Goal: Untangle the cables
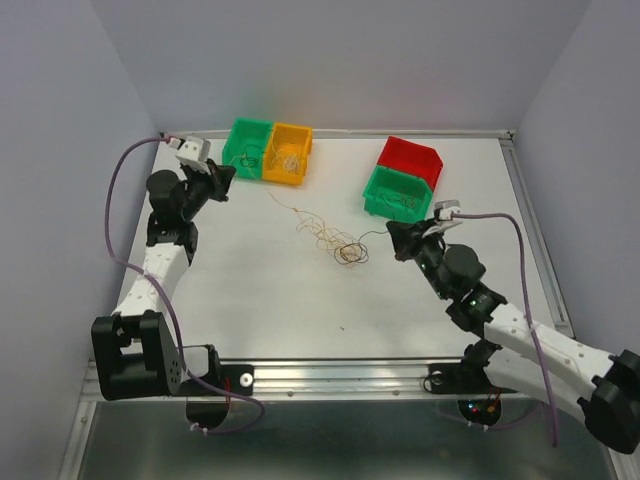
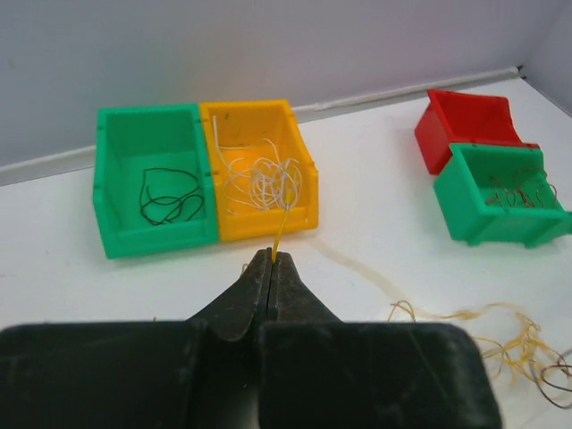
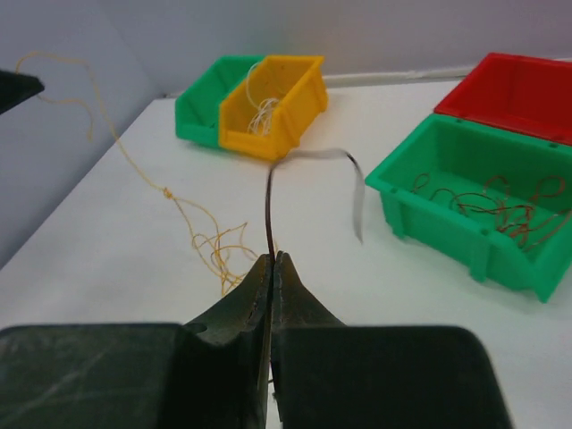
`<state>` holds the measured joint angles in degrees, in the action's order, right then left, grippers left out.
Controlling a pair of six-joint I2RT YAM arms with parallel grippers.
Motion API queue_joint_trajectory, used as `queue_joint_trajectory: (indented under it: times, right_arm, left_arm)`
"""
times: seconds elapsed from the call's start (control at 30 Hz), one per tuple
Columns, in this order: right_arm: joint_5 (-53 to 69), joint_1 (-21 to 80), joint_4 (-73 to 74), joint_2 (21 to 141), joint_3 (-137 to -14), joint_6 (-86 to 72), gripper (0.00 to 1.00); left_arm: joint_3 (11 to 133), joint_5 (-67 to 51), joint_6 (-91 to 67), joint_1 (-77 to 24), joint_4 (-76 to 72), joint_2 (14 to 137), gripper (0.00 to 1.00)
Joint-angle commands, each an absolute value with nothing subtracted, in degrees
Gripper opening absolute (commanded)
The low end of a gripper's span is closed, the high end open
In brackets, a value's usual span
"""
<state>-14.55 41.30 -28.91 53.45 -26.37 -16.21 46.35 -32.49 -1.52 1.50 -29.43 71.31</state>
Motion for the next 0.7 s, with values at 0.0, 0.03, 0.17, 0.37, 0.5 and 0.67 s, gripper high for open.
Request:
queue_joint_trajectory:
  times: [0.0,0.03,0.17,0.37,0.5,0.67]
  right_arm:
    - [-32.4,41.6,-21.0,42.3,-23.6,-20.6,0.00]
    - [-33.1,41.6,-19.1,40.4,-22.6,-20.6,0.01]
    - [-38.5,41.5,-15.1,30.3,-20.6,-21.7,0.01]
    - [-36.3,41.6,-11.6,22.3,-20.2,-20.7,0.01]
    - [-30.2,41.6,-10.7,26.7,-22.4,-20.5,0.01]
    - [-21.4,41.6,-10.7,37.2,-25.9,-20.0,0.01]
  left_arm:
    - [45.7,-30.8,-8.7,4.2,-37.9,70.4,0.00]
    - [45.4,-30.8,-8.6,4.2,-38.5,70.1,0.00]
    - [44.0,-24.5,-9.1,4.3,-39.4,68.3,0.00]
    - [41.8,-29.7,-8.2,4.4,-42.2,66.1,0.00]
    - [41.0,-40.2,-7.8,4.0,-45.8,66.7,0.00]
    - [41.7,-49.7,-5.4,1.7,-45.7,68.7,0.01]
